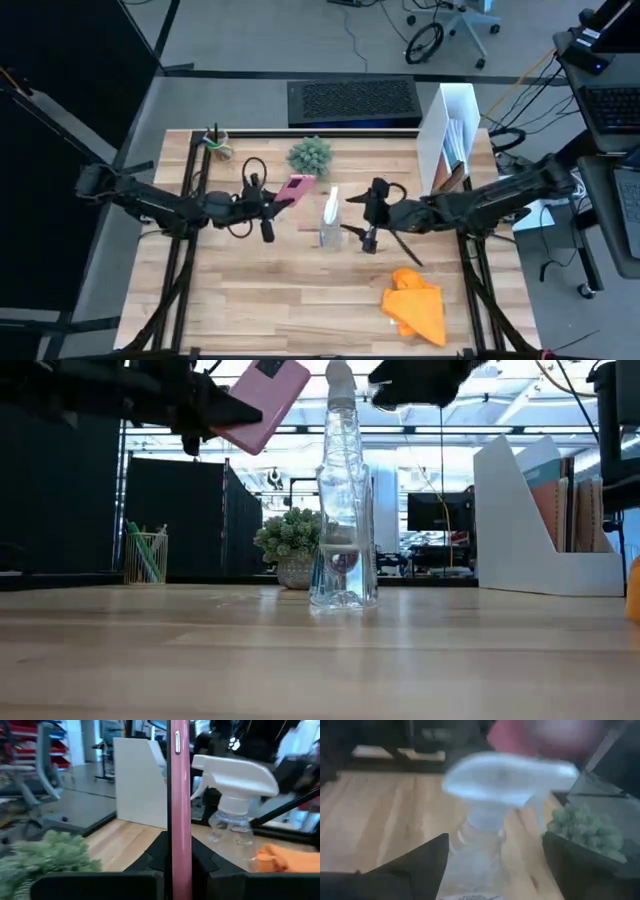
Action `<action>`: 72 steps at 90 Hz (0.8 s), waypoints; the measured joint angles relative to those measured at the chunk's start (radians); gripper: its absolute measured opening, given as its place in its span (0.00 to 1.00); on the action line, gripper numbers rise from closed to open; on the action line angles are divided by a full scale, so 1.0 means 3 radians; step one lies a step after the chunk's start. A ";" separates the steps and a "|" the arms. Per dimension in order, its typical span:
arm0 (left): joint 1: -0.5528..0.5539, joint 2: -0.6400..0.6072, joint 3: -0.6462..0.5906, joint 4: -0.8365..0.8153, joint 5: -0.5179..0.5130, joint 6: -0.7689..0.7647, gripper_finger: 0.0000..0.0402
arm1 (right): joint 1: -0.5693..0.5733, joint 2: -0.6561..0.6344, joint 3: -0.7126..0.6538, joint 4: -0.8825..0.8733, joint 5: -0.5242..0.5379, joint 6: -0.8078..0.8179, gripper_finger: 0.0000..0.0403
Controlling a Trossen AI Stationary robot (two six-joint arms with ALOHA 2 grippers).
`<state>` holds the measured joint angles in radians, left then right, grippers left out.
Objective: Apply microfiber cloth
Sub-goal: Spray the back of the cellphone using the spray bottle
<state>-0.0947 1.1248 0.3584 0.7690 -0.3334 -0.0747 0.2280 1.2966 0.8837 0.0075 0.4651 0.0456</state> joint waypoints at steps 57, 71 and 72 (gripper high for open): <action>0.0228 0.0003 0.0010 0.0024 0.0181 -0.0057 0.04 | -0.0126 0.0364 0.0005 0.0572 0.0079 0.0030 0.82; 0.0228 0.0003 0.0010 0.0026 0.0185 -0.0050 0.04 | -0.0170 0.0368 0.0005 0.0599 0.0189 -0.0082 0.82; 0.0229 0.0003 0.0010 0.0026 0.0185 -0.0050 0.04 | -0.0171 0.0368 0.0005 0.0609 0.0192 -0.0089 0.82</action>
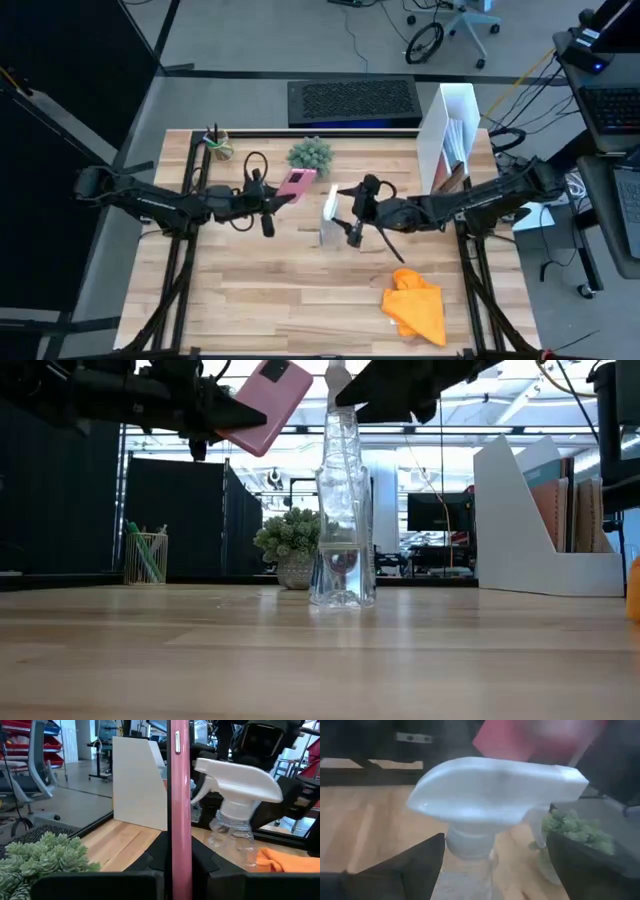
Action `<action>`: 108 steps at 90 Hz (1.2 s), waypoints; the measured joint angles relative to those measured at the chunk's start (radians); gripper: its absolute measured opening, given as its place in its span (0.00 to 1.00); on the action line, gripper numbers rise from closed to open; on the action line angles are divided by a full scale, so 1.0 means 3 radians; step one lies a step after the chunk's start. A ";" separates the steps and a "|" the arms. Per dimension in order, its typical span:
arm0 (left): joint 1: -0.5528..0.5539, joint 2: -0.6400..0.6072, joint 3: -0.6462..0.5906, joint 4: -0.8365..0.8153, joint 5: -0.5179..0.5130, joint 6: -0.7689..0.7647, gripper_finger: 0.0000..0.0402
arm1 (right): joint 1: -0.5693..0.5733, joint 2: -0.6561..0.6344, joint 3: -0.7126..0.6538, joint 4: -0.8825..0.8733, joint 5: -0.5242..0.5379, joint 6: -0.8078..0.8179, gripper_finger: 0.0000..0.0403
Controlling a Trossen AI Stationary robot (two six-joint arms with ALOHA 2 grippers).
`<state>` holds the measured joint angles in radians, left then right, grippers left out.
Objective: Apply microfiber cloth
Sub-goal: Spray the back of the cellphone using the spray bottle
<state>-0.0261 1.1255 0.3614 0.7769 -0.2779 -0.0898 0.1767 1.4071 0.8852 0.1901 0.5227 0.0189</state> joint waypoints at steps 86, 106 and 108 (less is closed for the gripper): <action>0.0373 0.1150 0.0734 0.0182 0.0515 0.0060 0.04 | 0.0101 0.0207 0.0000 0.0433 -0.0194 -0.0170 0.79; 0.0371 0.1150 0.0734 0.0157 0.0544 0.0060 0.04 | 0.0101 0.0204 0.0000 0.0434 -0.0193 -0.0172 0.57; 0.0371 0.1150 0.0734 0.0156 0.0544 0.0061 0.04 | 0.0101 0.0204 0.0000 0.0433 -0.0193 -0.0174 0.54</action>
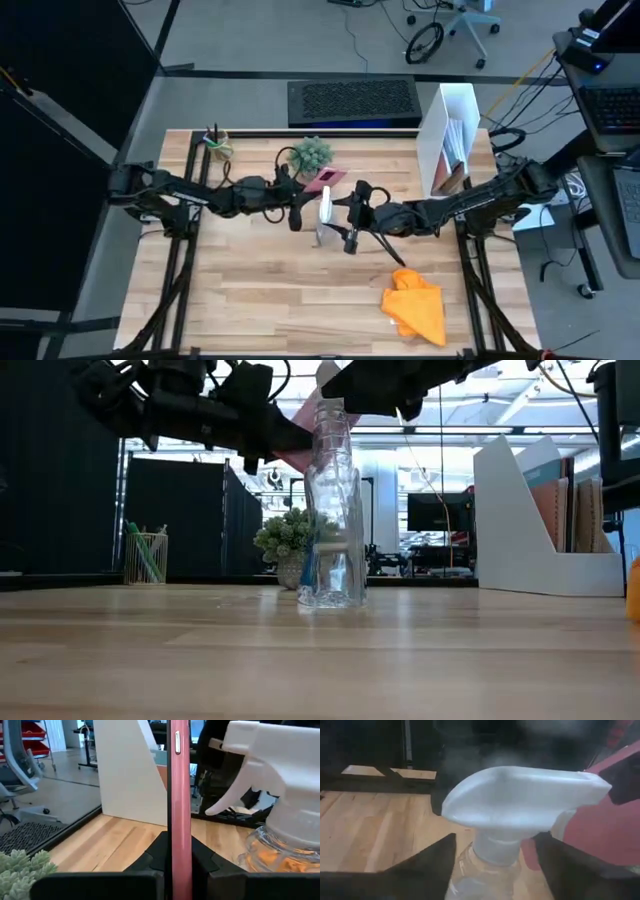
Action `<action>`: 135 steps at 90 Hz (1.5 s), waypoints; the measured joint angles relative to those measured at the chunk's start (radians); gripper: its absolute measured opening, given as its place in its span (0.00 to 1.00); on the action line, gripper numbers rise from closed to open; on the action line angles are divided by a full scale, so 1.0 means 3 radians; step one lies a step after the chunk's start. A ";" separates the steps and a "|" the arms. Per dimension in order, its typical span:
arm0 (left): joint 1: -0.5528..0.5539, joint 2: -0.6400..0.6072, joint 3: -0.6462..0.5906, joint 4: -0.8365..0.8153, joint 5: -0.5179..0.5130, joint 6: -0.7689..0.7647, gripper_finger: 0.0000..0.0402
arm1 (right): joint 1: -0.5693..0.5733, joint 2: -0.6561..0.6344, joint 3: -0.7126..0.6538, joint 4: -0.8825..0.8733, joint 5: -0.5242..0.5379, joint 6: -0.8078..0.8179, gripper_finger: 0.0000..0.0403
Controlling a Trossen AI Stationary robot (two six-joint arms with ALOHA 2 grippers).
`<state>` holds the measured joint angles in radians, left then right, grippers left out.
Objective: Apply microfiber cloth
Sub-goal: Spray the back of the cellphone using the spray bottle
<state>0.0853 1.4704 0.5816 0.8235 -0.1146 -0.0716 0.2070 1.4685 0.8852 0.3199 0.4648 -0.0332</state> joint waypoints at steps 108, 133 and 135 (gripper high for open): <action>-0.0001 0.0000 -0.0001 -0.0098 0.0034 0.0003 0.04 | 0.0014 -0.0282 -0.0003 -0.0333 0.0374 0.0014 0.83; 0.0001 -0.0001 -0.0001 -0.0101 0.0036 0.0003 0.04 | 0.0011 -0.0282 -0.0001 -0.0389 0.0192 0.0202 0.92; 0.0001 -0.0001 -0.0001 -0.0102 0.0036 0.0004 0.04 | 0.0009 -0.0282 -0.0001 -0.0392 0.0189 0.0223 0.94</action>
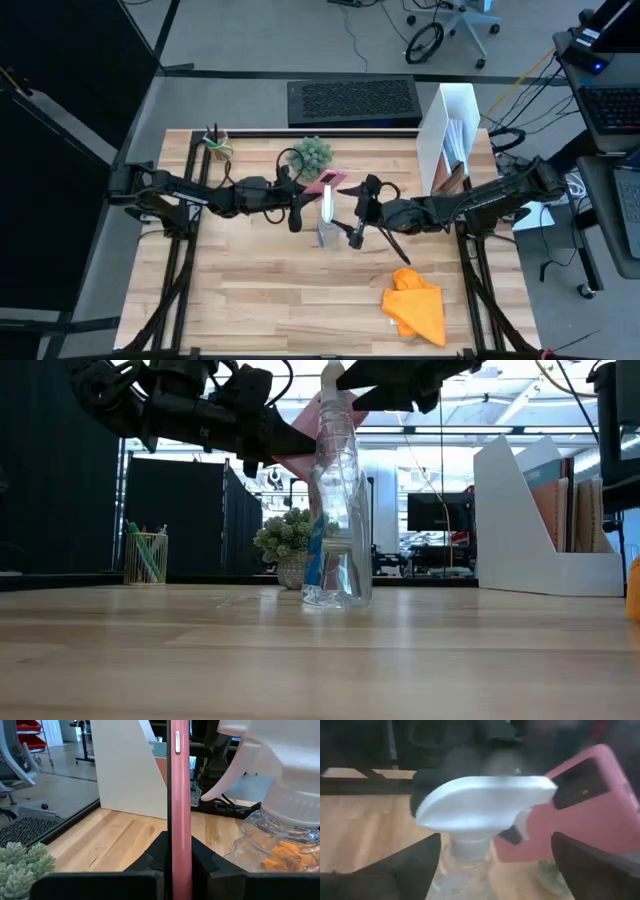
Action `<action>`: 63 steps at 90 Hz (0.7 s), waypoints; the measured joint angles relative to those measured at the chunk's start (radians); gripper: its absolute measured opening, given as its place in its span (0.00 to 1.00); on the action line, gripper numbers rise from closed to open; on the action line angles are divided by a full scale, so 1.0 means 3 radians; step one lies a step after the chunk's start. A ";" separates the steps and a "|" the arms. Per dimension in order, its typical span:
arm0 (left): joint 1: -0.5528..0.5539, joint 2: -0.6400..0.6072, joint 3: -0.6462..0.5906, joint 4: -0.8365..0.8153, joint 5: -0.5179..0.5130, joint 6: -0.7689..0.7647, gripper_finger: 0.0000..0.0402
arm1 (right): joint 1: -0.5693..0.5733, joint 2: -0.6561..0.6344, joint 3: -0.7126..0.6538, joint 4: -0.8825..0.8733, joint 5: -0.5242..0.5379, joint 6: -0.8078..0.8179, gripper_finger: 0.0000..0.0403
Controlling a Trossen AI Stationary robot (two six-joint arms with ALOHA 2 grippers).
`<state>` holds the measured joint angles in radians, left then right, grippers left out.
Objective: Apply microfiber cloth
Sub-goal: Spray the back of the cellphone using the spray bottle
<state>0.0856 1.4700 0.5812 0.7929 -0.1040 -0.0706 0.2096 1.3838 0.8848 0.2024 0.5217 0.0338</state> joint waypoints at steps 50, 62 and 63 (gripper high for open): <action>-0.0001 -0.0001 -0.0003 -0.0008 0.0011 -0.0004 0.04 | 0.0006 -0.0001 0.0003 -0.0101 -0.0015 -0.0051 0.89; 0.0000 -0.0001 -0.0003 -0.0008 0.0055 -0.0004 0.04 | -0.0032 -0.0001 0.0003 -0.0113 0.0004 -0.0040 0.89; 0.0000 -0.0001 -0.0003 -0.0008 0.0060 -0.0004 0.04 | -0.0043 -0.0001 0.0003 -0.0114 0.0005 -0.0042 0.89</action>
<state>0.0856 1.4696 0.5804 0.7906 -0.0860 -0.0719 0.1967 1.3834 0.8856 0.1683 0.5231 0.0211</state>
